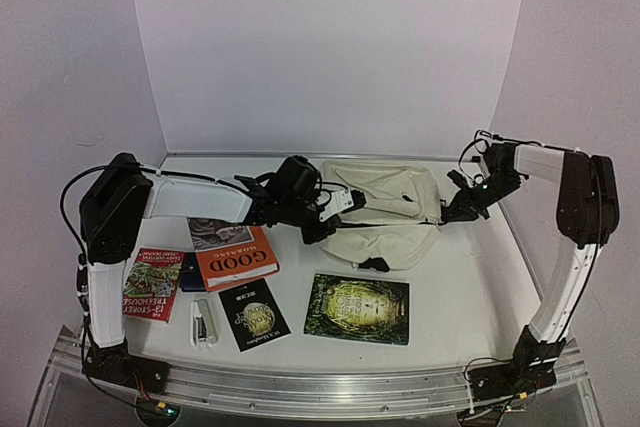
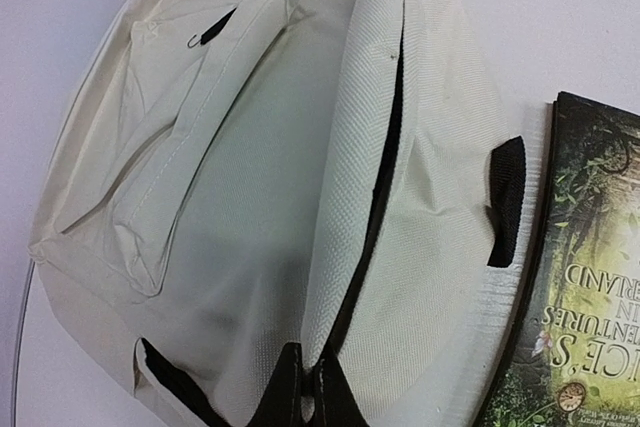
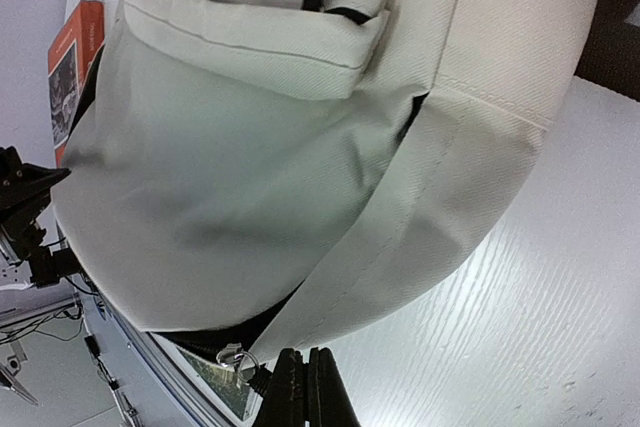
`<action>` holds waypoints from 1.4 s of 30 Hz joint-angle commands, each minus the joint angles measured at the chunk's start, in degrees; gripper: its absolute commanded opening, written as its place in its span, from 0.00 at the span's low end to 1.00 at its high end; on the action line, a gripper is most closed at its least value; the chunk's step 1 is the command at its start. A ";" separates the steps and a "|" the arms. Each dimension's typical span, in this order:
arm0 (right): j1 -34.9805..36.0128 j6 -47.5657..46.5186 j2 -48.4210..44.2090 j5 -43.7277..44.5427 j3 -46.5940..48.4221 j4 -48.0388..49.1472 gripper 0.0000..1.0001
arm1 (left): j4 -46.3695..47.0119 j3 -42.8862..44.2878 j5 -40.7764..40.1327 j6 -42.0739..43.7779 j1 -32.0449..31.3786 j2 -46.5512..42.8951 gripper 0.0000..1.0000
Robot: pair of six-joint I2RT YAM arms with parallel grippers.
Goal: Pack the student bag
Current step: Unzip the student bag at the center of the board.
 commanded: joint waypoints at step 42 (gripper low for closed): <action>7.07 4.82 6.76 1.68 5.83 3.41 0.00 | -2.48 22.04 5.44 -4.71 -8.45 12.14 0.00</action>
